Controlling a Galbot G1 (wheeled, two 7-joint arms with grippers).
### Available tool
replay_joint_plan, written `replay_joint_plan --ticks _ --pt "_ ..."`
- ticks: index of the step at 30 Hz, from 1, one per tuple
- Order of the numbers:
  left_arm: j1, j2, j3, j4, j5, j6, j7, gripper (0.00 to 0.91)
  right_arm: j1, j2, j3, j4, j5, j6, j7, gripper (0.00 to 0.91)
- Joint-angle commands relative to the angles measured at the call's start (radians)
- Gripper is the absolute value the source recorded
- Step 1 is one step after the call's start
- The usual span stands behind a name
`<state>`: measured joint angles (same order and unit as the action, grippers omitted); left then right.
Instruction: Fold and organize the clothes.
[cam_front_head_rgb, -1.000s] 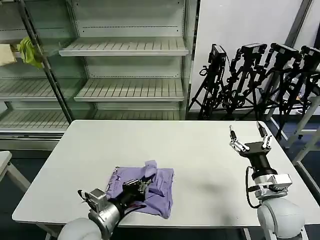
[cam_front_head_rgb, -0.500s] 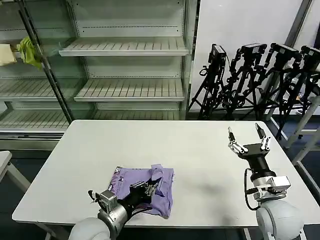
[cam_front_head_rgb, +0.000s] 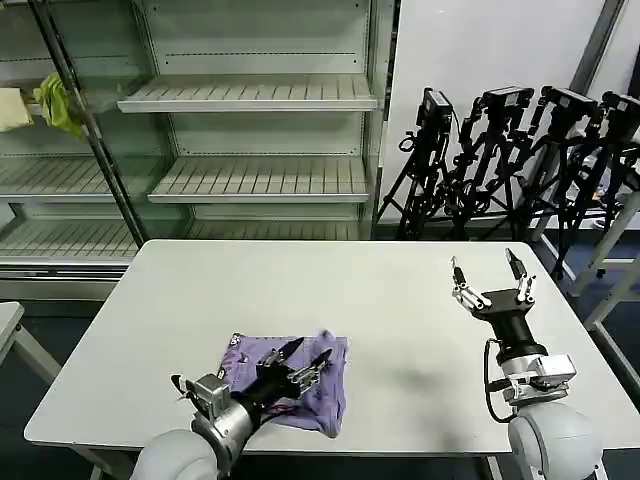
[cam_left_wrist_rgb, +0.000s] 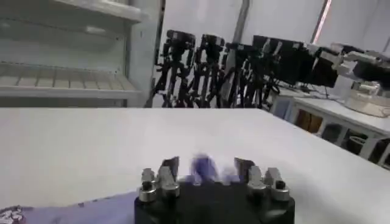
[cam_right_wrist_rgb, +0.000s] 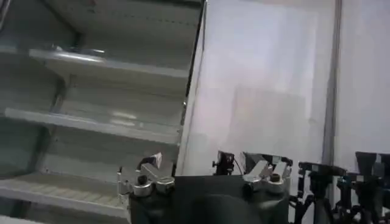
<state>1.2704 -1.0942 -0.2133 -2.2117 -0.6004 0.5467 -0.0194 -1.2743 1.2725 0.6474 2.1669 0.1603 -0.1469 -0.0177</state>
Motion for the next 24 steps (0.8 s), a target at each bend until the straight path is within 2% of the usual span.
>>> replay_joint_plan --ticks 1,12,24 --pt "0.0 0.003 -0.035 -0.055 -0.014 0.001 -0.001 0.907 0.0 0.001 -0.003 0.003 -0.004 -0.001 0.0 0.907" --pt "0.078 0.046 -0.271 0.0 -0.037 0.006 -0.042 0.907 0.008 -0.01 -0.019 0.013 0.007 0.001 -0.001 0.907" --pt "0.13 -0.042 -0.327 0.136 0.02 0.019 -0.056 0.907 0.05 -0.045 -0.006 0.035 0.049 0.004 -0.001 0.907"
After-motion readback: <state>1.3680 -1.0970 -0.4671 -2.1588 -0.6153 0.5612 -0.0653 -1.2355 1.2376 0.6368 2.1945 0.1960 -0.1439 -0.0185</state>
